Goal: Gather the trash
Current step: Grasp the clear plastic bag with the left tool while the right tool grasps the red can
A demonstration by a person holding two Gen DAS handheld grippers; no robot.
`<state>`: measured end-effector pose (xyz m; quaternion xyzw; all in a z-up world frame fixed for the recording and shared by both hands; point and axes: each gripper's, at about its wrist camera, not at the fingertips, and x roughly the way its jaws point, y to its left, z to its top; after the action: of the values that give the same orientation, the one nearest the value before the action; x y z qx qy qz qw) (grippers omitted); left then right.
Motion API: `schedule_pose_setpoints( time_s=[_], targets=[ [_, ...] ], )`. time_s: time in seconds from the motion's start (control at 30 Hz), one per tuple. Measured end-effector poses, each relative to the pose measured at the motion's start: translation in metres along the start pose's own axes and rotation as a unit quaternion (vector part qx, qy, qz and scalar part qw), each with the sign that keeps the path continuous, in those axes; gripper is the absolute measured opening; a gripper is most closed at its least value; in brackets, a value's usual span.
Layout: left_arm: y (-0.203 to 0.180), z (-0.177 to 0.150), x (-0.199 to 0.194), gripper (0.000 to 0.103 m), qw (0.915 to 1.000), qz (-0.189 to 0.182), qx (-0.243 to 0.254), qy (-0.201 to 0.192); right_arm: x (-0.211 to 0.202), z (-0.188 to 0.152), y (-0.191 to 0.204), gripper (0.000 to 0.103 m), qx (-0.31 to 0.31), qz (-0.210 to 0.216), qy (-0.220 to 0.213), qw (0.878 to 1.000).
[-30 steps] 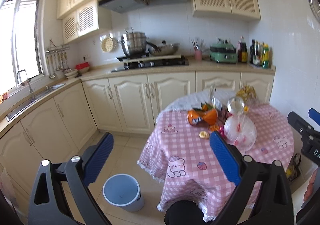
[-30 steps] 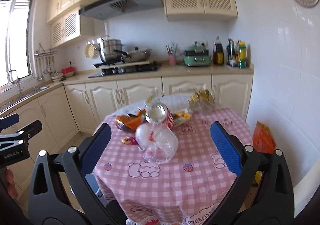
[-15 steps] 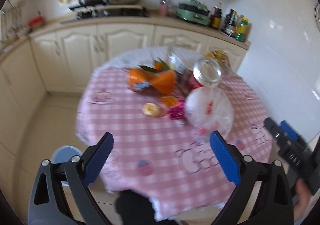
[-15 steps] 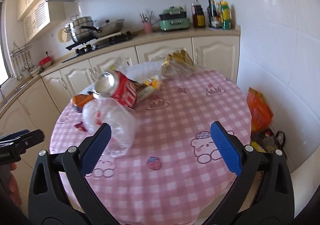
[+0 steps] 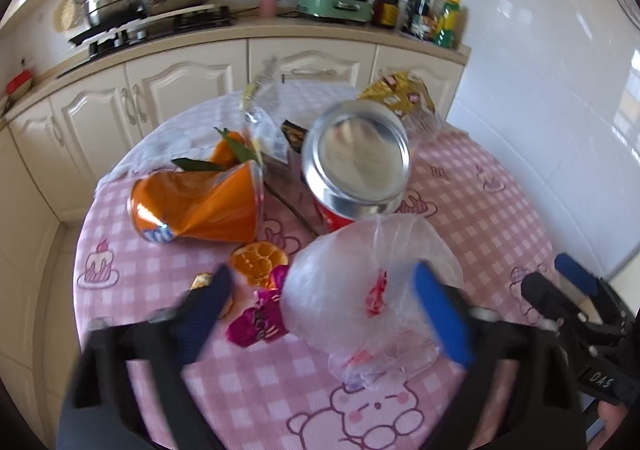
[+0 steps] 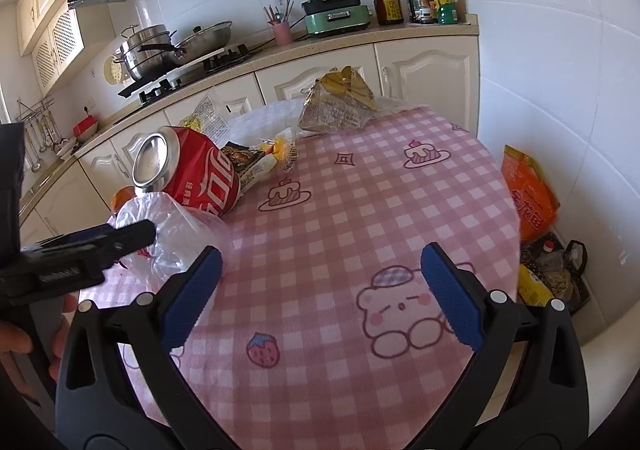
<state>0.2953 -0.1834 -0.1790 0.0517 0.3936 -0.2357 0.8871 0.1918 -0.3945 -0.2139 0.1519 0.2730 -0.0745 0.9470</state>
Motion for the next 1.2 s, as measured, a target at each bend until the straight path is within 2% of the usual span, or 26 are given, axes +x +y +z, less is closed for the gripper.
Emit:
schedule_pose_setpoints(
  time_s=[0.03,0.07,0.13,0.23,0.3,0.47,0.6,0.7,0.8,0.87,0.97,1.1,1.2],
  targets=[
    [0.001,-0.001,0.0,0.055,0.9999,-0.014,-0.002,0.003,0.002,0.0,0.001,0.097,0.0,0.003,0.001,1.0],
    [0.002,-0.002,-0.001,0.05,0.9995,-0.03,-0.004,0.001,0.004,0.0,0.003,0.097,0.0,0.005,0.002,1.0],
    [0.001,-0.004,-0.005,0.041,0.9997,-0.024,0.009,-0.005,0.006,0.002,0.005,0.097,-0.001,0.008,0.004,1.0],
    [0.005,-0.009,-0.02,0.031,0.9981,-0.057,-0.005,-0.02,0.004,0.002,0.009,0.097,0.001,0.014,0.0,1.0],
    [0.008,-0.016,-0.033,0.03,0.9956,-0.087,-0.015,-0.031,0.001,0.002,0.012,0.097,0.004,0.016,-0.005,1.0],
    [0.025,-0.035,-0.078,0.029,0.9907,-0.11,-0.036,-0.071,-0.002,0.002,0.025,0.097,0.001,0.023,-0.004,1.0],
    [0.061,-0.052,-0.118,0.029,0.9888,-0.079,-0.066,-0.109,0.004,-0.001,0.049,0.097,-0.022,0.038,0.017,0.999],
    [0.092,-0.06,-0.14,0.029,0.9868,-0.026,-0.095,-0.128,0.012,-0.006,0.075,0.097,-0.043,0.054,0.034,0.997],
    [0.116,-0.067,-0.152,0.029,0.9849,0.029,-0.104,-0.135,0.025,-0.01,0.103,0.097,-0.073,0.065,0.047,0.994],
    [0.131,-0.073,-0.156,0.029,0.9827,0.041,-0.12,-0.135,0.036,-0.011,0.114,0.097,-0.079,0.066,0.056,0.993],
    [0.15,-0.08,-0.162,0.029,0.979,0.058,-0.138,-0.139,0.042,-0.003,0.124,0.097,-0.052,0.079,0.046,0.994],
    [0.165,-0.083,-0.168,0.029,0.9745,0.091,-0.14,-0.15,0.037,0.013,0.14,0.097,-0.055,0.042,-0.002,0.998],
    [0.172,-0.08,-0.167,0.029,0.9726,0.1,-0.141,-0.156,0.047,0.024,0.157,0.097,-0.068,0.014,-0.002,0.998]
  ],
)
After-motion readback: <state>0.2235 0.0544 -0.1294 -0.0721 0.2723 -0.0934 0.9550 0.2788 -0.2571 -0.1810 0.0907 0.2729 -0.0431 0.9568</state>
